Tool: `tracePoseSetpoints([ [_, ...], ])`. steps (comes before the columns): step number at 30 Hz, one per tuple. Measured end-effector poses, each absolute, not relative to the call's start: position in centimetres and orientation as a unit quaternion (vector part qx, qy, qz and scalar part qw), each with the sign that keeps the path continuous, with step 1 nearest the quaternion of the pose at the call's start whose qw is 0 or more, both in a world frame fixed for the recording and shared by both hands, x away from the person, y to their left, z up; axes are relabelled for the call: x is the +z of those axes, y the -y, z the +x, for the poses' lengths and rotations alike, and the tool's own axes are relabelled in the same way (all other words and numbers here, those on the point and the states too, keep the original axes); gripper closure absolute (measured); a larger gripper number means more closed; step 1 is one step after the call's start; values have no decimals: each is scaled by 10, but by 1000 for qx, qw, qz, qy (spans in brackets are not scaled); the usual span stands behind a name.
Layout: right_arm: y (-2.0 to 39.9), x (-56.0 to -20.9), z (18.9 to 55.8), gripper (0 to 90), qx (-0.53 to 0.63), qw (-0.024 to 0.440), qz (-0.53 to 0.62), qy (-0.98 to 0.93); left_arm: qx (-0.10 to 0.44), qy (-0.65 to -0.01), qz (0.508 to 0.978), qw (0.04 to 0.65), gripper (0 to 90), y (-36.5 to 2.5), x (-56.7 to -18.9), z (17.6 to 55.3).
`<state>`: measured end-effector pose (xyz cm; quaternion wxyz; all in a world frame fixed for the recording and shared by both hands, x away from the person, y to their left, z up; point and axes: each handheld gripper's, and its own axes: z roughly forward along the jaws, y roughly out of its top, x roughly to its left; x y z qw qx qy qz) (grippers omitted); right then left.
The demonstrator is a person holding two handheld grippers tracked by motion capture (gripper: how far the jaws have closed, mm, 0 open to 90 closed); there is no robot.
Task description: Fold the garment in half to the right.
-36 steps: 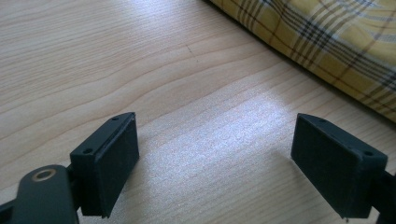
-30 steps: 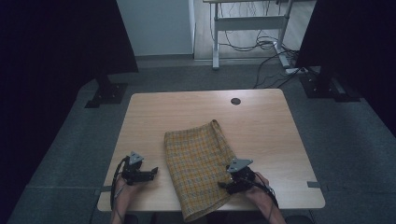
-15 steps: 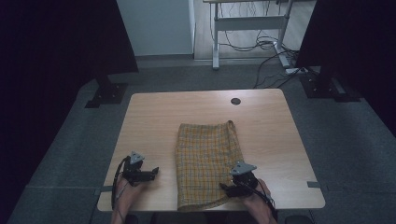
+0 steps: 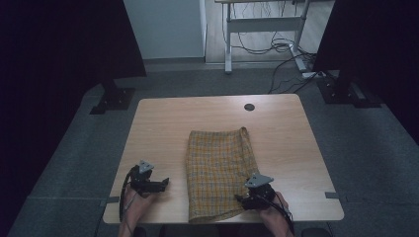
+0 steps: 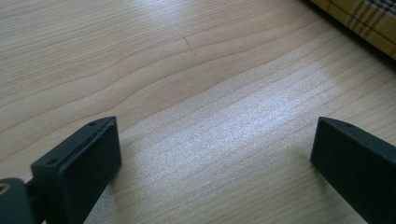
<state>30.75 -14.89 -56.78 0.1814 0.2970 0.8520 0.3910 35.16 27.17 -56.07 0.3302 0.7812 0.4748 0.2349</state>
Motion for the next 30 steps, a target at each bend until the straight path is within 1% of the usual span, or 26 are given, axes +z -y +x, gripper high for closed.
tracePoseSetpoints([
  [30,149,-565,368,236,391,189,320,-842,236,-478,780,327,17,-269,-561,349],
])
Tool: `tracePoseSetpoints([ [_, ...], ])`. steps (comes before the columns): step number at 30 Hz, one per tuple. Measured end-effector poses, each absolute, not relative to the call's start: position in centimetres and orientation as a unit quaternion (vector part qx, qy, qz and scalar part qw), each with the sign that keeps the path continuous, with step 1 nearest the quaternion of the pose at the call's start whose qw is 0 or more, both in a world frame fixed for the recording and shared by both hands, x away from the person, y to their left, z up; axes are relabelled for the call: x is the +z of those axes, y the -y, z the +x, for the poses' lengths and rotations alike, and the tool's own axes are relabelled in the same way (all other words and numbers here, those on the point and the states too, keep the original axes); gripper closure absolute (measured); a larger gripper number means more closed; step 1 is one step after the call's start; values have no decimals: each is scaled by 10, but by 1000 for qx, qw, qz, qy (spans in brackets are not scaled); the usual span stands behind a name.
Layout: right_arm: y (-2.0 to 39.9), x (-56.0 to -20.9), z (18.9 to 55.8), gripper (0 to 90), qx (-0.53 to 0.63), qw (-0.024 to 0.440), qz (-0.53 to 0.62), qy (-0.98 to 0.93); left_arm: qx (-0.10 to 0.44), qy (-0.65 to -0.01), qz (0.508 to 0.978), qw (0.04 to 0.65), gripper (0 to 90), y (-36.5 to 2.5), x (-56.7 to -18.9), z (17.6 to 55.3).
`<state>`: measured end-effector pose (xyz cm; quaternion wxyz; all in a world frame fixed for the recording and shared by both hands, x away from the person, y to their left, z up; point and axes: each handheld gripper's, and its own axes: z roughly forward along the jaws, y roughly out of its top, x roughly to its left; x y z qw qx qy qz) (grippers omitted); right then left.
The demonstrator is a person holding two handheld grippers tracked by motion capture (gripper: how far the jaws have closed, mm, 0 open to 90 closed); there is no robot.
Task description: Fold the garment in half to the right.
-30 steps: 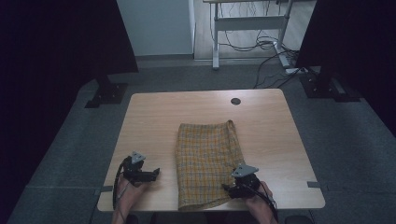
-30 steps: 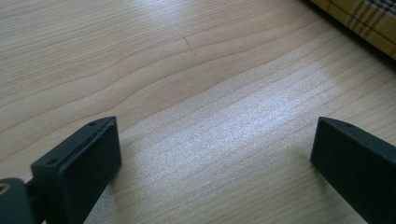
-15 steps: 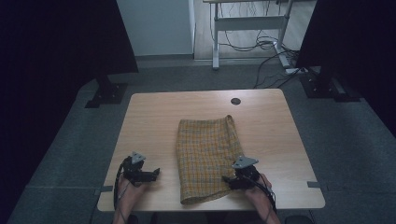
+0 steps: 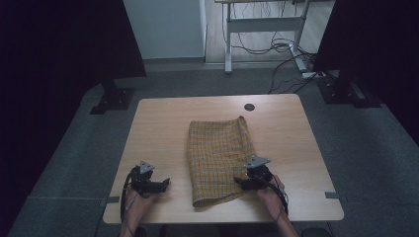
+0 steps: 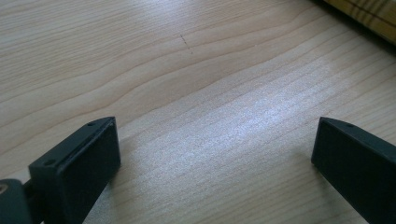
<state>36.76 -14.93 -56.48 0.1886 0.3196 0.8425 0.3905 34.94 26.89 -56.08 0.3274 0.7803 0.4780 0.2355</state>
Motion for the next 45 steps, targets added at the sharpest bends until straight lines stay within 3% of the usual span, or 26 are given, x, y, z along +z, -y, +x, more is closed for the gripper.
tracePoseSetpoints([
  [45,127,-557,467,236,382,196,353,-831,236,-481,778,327,12,-268,-561,350],
])
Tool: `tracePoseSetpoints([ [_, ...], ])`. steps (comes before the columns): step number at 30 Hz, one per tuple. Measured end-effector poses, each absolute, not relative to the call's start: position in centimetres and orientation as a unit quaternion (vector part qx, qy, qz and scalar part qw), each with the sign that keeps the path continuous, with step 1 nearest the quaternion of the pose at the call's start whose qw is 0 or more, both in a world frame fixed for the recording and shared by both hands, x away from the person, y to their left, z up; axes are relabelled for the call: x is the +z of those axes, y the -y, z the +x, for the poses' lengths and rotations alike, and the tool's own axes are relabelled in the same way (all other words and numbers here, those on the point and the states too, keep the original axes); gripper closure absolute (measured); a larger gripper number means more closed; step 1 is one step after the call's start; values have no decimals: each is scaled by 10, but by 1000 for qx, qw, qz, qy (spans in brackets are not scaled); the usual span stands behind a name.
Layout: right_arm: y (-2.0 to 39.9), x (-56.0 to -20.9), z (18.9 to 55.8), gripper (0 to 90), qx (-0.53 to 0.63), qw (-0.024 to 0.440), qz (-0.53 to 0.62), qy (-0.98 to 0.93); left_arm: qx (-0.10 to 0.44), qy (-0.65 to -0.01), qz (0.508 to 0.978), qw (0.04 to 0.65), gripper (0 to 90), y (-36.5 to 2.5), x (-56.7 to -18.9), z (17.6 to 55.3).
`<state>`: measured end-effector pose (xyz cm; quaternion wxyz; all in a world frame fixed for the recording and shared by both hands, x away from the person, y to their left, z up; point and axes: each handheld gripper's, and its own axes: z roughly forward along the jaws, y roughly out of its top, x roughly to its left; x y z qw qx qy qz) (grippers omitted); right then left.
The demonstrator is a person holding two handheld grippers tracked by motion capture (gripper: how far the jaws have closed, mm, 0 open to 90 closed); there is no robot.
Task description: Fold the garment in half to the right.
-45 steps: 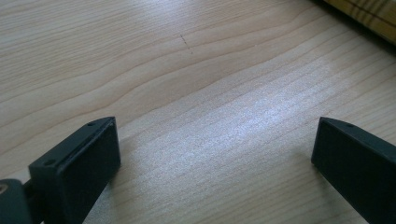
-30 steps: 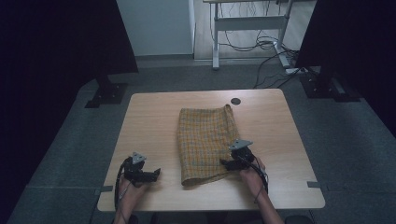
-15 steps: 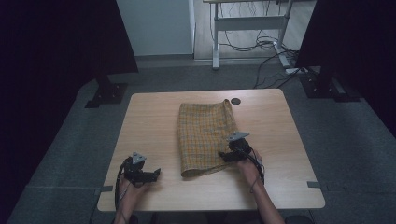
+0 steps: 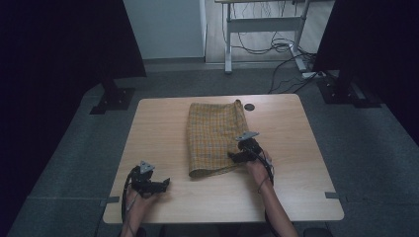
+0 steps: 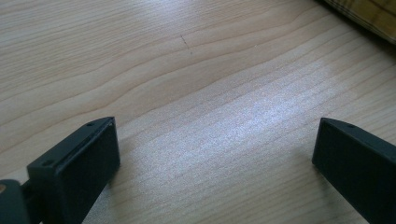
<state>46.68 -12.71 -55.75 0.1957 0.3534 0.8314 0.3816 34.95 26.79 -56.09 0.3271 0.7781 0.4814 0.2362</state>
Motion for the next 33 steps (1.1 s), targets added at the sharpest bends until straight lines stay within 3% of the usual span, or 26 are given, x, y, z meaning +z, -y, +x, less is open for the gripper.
tracePoseSetpoints([
  [17,127,-548,459,183,400,197,347,-825,237,-483,777,327,12,-268,-561,349],
  [33,143,-522,413,175,429,193,315,-824,237,-483,777,327,12,-267,-561,349],
])
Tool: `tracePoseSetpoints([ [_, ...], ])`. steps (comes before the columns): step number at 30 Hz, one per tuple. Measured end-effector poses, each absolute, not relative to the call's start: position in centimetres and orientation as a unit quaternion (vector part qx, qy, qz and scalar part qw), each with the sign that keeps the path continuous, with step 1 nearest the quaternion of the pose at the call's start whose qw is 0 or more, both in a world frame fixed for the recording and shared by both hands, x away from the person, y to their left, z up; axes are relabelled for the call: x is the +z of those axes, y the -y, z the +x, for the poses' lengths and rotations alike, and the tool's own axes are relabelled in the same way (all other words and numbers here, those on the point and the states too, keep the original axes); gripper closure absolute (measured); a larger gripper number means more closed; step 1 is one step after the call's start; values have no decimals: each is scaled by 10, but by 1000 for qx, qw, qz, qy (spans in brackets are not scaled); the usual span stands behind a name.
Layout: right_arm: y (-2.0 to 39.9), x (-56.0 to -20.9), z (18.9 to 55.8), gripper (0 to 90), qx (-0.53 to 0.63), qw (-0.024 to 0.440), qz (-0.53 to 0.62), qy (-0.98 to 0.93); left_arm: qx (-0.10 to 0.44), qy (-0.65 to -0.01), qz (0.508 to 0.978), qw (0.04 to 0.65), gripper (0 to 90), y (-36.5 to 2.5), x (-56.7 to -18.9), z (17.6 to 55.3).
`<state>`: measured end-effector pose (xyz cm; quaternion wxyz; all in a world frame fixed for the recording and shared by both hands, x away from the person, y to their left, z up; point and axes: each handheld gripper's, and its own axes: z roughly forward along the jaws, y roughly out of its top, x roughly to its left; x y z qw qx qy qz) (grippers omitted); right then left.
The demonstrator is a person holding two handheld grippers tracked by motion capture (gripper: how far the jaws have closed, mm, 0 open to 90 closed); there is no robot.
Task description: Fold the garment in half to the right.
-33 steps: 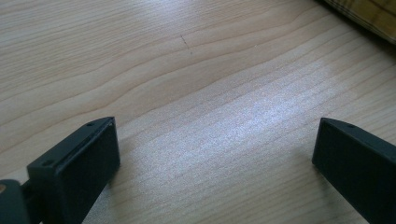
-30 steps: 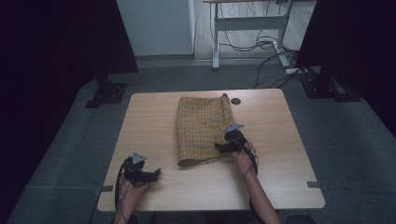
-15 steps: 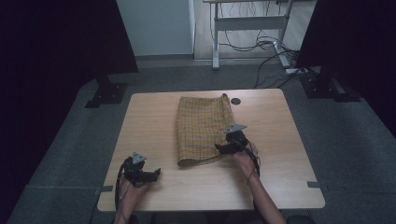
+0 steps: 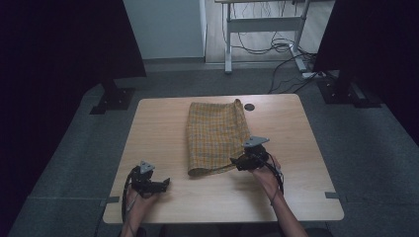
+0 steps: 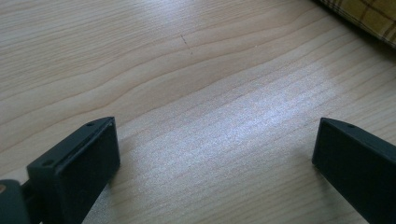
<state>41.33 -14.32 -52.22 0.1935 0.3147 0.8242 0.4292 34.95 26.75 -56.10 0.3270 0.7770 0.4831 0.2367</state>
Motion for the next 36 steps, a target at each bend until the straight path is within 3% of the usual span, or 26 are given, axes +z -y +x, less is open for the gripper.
tracePoseSetpoints([
  [13,165,-513,375,157,435,194,300,-827,237,-483,777,327,11,-267,-561,349],
  [36,214,-525,344,152,443,209,320,-811,237,-483,777,327,12,-267,-561,349],
])
